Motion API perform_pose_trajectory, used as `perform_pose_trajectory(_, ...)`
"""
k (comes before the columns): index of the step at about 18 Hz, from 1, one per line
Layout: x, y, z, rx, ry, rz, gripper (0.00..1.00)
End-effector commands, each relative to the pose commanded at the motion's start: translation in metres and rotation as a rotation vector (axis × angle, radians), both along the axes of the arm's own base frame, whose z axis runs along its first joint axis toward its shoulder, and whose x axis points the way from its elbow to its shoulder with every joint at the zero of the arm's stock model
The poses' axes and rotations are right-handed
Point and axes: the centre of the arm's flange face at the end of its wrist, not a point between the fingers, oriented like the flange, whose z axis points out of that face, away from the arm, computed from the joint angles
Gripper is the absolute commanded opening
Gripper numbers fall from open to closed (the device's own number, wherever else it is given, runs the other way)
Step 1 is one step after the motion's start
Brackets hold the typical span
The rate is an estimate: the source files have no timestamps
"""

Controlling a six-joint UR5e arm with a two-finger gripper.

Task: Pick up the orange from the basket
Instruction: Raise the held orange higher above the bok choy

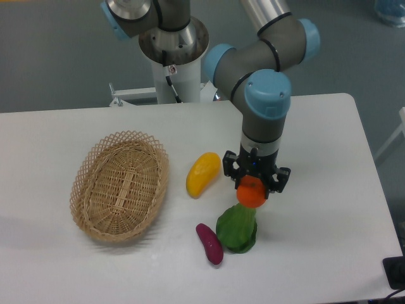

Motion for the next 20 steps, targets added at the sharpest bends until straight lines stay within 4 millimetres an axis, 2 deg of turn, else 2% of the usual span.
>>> perform_pose_trajectory(6,-0.016,-0.006,-0.003,-0.021,0.022,-0.039,0.39)
perform_pose_trajectory(8,-0.024,-0.013,0.001,-0.029,0.035,-0.1,0.39)
perform_pose_trajectory(11,-0.026,-0.012,-0.002,-0.032,0.036,-0.108,0.39)
perform_pose_trajectory(14,-0.037,-0.006,0.002,-0.033,0.045,-0.107,0.4)
perform_pose_trajectory(20,-0.039,-0.006,-0.001,-0.057,0.055,-0.104,0.4)
